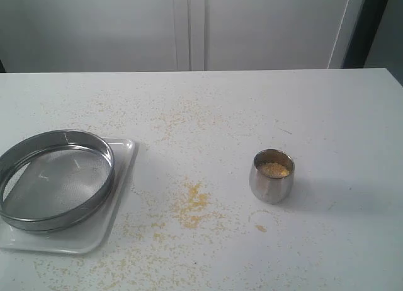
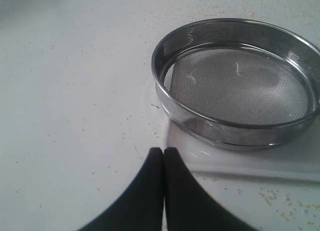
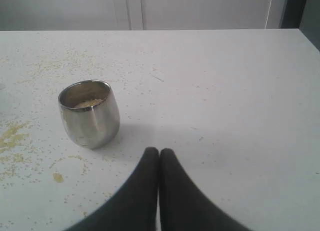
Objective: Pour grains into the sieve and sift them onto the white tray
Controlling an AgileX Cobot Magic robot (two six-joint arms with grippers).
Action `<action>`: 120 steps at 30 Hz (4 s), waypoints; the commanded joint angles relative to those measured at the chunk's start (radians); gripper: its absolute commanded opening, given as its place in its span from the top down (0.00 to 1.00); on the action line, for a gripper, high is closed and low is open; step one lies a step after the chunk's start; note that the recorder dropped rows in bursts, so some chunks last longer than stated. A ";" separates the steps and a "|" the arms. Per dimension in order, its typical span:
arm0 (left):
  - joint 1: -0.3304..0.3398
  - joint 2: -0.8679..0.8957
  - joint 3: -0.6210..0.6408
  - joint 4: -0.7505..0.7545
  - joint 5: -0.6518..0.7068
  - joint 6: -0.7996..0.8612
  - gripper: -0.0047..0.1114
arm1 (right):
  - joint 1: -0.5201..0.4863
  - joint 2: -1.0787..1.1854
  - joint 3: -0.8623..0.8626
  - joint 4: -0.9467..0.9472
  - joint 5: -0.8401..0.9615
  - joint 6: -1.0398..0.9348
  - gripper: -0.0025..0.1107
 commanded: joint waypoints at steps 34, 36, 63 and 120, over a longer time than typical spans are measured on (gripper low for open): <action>-0.005 -0.004 0.004 -0.003 -0.003 0.010 0.96 | 0.007 -0.005 0.005 -0.089 -0.147 -0.066 0.98; -0.005 -0.004 0.004 -0.003 -0.003 0.010 0.96 | 0.007 -0.005 0.005 -0.084 -0.214 -0.061 0.98; -0.005 -0.004 0.004 -0.003 -0.003 0.023 0.96 | 0.007 0.549 -0.333 -0.329 -0.948 0.225 0.98; -0.005 -0.004 0.004 -0.003 -0.003 0.023 0.96 | 0.031 1.815 -0.453 -0.541 -1.427 0.147 0.09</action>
